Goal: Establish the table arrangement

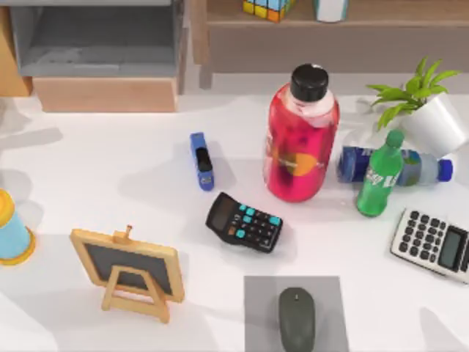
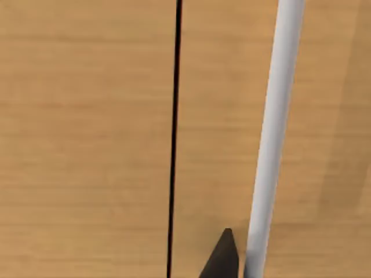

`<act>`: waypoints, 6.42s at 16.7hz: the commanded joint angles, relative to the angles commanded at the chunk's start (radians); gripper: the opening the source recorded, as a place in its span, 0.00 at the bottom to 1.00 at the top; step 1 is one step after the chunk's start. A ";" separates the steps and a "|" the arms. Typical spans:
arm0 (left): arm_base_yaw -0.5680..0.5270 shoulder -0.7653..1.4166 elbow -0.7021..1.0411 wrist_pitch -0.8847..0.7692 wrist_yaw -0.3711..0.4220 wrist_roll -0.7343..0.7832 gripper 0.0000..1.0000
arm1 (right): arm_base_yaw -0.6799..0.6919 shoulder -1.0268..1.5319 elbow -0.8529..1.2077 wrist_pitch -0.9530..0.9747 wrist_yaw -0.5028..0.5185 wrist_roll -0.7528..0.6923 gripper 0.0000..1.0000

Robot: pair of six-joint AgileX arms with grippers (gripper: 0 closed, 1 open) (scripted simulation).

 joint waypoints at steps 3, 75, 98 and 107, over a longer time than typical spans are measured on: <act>0.000 0.000 0.000 0.000 0.000 0.000 1.00 | 0.000 0.000 0.000 0.000 0.000 0.000 1.00; -1.204 0.205 0.910 -0.648 -1.193 -1.560 1.00 | 0.000 0.000 0.000 0.000 0.000 0.000 1.00; -1.203 0.206 0.911 -0.648 -1.192 -1.560 0.00 | 0.000 0.000 0.000 0.000 0.000 0.000 1.00; -1.248 0.100 0.744 -0.603 -1.227 -1.555 0.00 | 0.000 0.000 0.000 0.000 0.000 0.000 1.00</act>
